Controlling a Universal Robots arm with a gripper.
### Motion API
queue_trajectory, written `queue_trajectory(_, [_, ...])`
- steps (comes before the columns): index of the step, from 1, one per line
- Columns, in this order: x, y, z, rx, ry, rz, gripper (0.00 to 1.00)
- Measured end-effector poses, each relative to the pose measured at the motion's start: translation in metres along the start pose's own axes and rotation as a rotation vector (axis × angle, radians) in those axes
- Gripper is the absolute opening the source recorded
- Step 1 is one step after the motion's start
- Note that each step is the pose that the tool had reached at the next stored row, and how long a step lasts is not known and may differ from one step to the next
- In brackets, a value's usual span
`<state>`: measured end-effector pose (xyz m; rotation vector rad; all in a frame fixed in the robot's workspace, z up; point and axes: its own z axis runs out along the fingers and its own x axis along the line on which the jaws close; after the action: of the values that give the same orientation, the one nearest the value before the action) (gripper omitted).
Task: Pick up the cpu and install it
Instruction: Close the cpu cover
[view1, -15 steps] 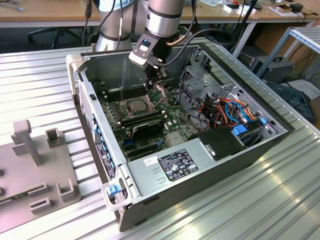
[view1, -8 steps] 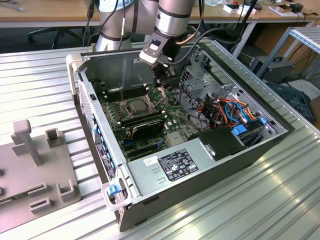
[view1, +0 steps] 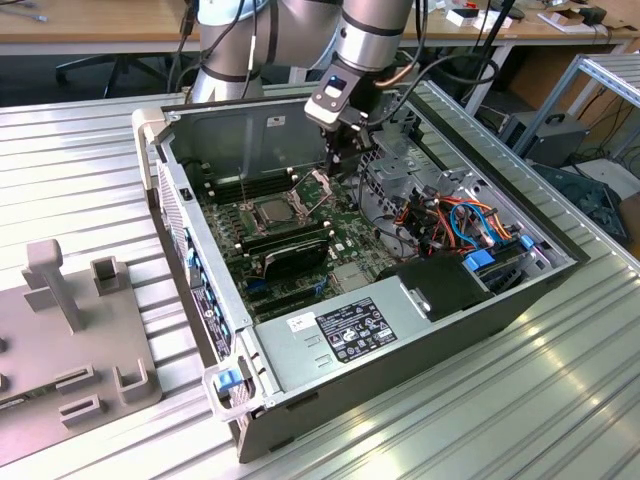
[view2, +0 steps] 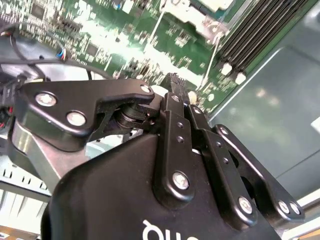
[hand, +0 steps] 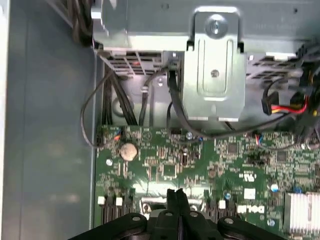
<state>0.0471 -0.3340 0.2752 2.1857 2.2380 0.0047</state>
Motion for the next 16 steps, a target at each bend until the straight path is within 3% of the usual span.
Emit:
queue_trajectory(3, [-0.0002,0.0089,0.0014,0.0001,-0.0001,0.000,0.11])
queue_trajectory(5, [-0.0002,0.0106,0.0043,0.0000,-0.0003,0.000,0.11])
queue_trajectory(16, [0.0000,0.0121,0.0285,0.0024,-0.0013,0.000,0.11])
